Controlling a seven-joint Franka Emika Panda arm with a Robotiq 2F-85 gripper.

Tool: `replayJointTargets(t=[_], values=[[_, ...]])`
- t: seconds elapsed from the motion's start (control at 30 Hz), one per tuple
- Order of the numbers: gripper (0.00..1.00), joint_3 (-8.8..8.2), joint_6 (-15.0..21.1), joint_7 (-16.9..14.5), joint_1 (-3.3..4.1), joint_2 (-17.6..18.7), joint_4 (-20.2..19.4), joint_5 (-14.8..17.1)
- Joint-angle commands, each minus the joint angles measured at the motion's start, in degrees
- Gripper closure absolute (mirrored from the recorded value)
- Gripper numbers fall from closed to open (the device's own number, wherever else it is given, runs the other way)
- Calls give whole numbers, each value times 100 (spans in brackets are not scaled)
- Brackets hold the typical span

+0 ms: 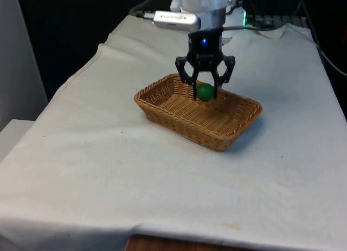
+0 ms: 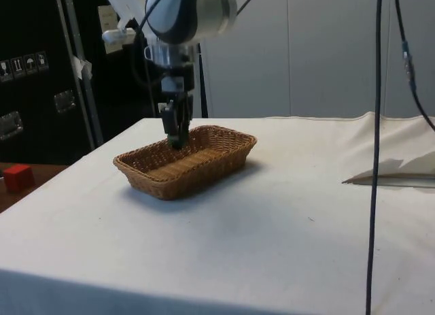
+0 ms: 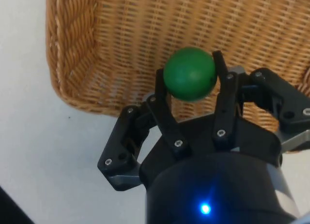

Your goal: Pick up the ball and place it into the basket.

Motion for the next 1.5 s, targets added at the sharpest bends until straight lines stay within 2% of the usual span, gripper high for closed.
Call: replayJointTargets(t=[0.0, 0.23, 0.27, 0.3, 0.5, 0.53, 0.57, 0.6, 0.83, 0.97, 1.03, 1.17, 1.2, 1.23, 1.33, 1.37, 1.47], values=[[100, 57, 97, -46, -34, 74, 29, 80], [100, 126, 309, -46, -63, 407, 126, 132], [100, 52, 269, 11, 0, 384, 92, 46], [100, 132, 344, -57, -69, 504, 172, 172], [100, 120, 338, -69, -52, 728, 315, 258], [100, 120, 338, -69, -52, 739, 315, 264], [100, 57, 315, -11, -6, 728, 309, 183], [100, 120, 344, -63, -46, 756, 315, 264], [100, 92, 315, -6, -6, 791, 309, 195], [99, 115, 327, -17, -17, 802, 315, 223], [86, 109, 327, -17, -17, 796, 315, 218], [52, 92, 309, -6, -6, 791, 309, 195], [52, 103, 321, -17, -17, 796, 315, 218], [31, 103, 321, -17, -17, 796, 315, 212], [5, 103, 321, -17, -17, 796, 315, 212], [0, 103, 321, -17, -17, 796, 315, 212], [0, 103, 315, -17, -17, 796, 315, 212]])
